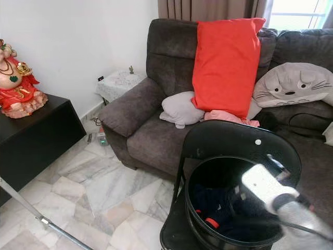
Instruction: Hang hanger
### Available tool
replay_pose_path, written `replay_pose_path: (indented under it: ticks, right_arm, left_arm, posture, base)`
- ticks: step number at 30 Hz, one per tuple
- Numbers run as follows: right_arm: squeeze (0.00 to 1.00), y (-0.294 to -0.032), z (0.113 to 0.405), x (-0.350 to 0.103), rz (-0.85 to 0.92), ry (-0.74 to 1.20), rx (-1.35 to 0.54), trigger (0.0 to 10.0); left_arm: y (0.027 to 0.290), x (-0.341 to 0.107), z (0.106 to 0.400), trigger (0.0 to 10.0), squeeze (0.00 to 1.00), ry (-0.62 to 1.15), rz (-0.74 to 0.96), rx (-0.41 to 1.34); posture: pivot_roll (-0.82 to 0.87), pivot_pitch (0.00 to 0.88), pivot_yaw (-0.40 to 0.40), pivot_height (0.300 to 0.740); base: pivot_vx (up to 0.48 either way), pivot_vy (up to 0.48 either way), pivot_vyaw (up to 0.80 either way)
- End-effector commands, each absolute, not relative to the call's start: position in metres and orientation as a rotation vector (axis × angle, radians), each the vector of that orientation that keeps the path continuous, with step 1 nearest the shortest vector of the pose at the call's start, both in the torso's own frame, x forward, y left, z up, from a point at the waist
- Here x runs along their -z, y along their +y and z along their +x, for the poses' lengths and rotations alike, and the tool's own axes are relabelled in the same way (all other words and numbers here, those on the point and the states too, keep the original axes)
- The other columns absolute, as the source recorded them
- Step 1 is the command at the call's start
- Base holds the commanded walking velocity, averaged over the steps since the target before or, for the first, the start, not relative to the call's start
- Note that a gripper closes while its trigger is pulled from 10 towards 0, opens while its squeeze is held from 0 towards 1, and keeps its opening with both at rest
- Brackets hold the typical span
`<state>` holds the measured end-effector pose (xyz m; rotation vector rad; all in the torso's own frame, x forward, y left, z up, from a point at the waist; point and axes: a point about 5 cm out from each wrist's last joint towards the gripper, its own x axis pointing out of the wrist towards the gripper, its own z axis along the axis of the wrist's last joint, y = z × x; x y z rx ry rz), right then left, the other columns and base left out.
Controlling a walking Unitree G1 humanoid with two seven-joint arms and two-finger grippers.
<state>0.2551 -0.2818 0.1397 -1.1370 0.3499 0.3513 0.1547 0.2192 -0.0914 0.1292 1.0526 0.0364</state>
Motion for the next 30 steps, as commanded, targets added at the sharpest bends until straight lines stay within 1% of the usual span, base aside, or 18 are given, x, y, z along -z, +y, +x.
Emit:
replay_pose_path:
  ticks: [1,2,4,5,6,8,13,15,16,18,20,23,27,29,30]
  right_arm:
    - [0.0,-0.277,0.254,-0.13,-1.184,0.371,-0.468,10.0]
    - [0.0,-0.281,0.258,-0.129,-1.184,0.386,-0.517,10.0]
    - [0.0,-0.279,0.26,-0.126,-1.171,0.424,-0.619,10.0]
    - [0.0,-0.275,0.261,-0.122,-1.242,0.443,-0.75,10.0]
    - [0.0,-0.275,0.261,-0.121,-1.264,0.446,-0.781,10.0]
    - [0.0,-0.274,0.265,-0.119,-1.269,0.457,-0.799,10.0]
    - [0.0,-0.265,0.29,-0.111,-1.387,0.415,-0.903,10.0]
    - [0.0,-0.257,0.295,-0.108,-1.359,0.415,-0.982,10.0]
    - [0.0,-0.257,0.295,-0.108,-1.359,0.415,-0.982,10.0]
    - [0.0,-0.25,0.297,-0.104,-1.318,0.416,-1.069,10.0]
    - [0.0,-0.247,0.299,-0.101,-1.307,0.407,-1.097,10.0]
    - [0.0,-0.248,0.301,-0.095,-1.322,0.422,-1.151,10.0]
    - [0.0,-0.249,0.299,-0.095,-1.264,0.473,-1.236,10.0]
    - [0.0,-0.25,0.298,-0.096,-1.263,0.477,-1.251,10.0]
    - [0.0,-0.251,0.3,-0.098,-1.291,0.457,-1.253,10.0]
  left_arm:
    - [0.223,0.092,0.151,10.0,0.0,1.077,0.144,-0.032]
    - [0.222,0.092,0.152,10.0,0.0,1.076,0.137,-0.032]
    - [0.222,0.092,0.152,10.0,0.0,1.075,0.133,-0.032]
    - [0.221,0.092,0.152,10.0,0.0,1.073,0.122,-0.035]
    - [0.221,0.092,0.152,10.0,0.0,1.073,0.118,-0.035]
    - [0.221,0.092,0.152,10.0,0.0,1.073,0.124,-0.033]
    - [0.221,0.093,0.151,10.0,0.0,1.073,0.127,-0.039]
    - [0.222,0.093,0.151,10.0,0.0,1.075,0.126,-0.041]
    - [0.222,0.093,0.151,10.0,0.0,1.075,0.126,-0.041]
    - [0.222,0.093,0.15,10.0,0.0,1.078,0.126,-0.043]
    - [0.222,0.093,0.149,10.0,0.0,1.079,0.127,-0.044]
    - [0.222,0.093,0.149,10.0,0.0,1.08,0.126,-0.045]
    - [0.222,0.094,0.148,10.0,0.0,1.079,0.124,-0.05]
    - [0.222,0.094,0.148,10.0,0.0,1.079,0.124,-0.051]
    - [0.222,0.094,0.148,10.0,0.0,1.08,0.124,-0.052]
  posture:
    - [-0.09,0.0,0.123,0.74]
    - [-0.08,0.0,0.118,0.74]
    - [-0.08,0.0,0.119,0.74]
    - [-0.08,0.0,0.119,0.74]
    - [-0.08,0.0,0.119,0.74]
    - [-0.08,0.0,0.116,0.74]
    - [-0.06,0.0,0.113,0.74]
    - [-0.05,0.0,0.112,0.74]
    - [-0.05,0.0,0.112,0.74]
    - [-0.05,0.0,0.112,0.74]
    - [-0.04,0.0,0.113,0.74]
    - [-0.03,0.0,0.111,0.74]
    - [-0.02,0.0,0.106,0.74]
    - [-0.02,0.0,0.106,0.74]
    - [-0.02,0.0,0.105,0.74]
  base:
    - [0.0,0.0,0.0]
    - [0.0,0.0,0.0]
    - [0.0,0.0,0.0]
    - [0.0,0.0,0.0]
    - [0.0,0.0,0.0]
    - [0.0,0.0,0.0]
    - [0.0,0.0,0.0]
    - [0.0,0.0,0.0]
    - [0.0,0.0,0.0]
    - [0.0,0.0,0.0]
    - [0.0,0.0,0.0]
    - [0.0,0.0,0.0]
    - [0.0,0.0,0.0]
    - [0.0,0.0,0.0]
    - [0.0,0.0,0.0]
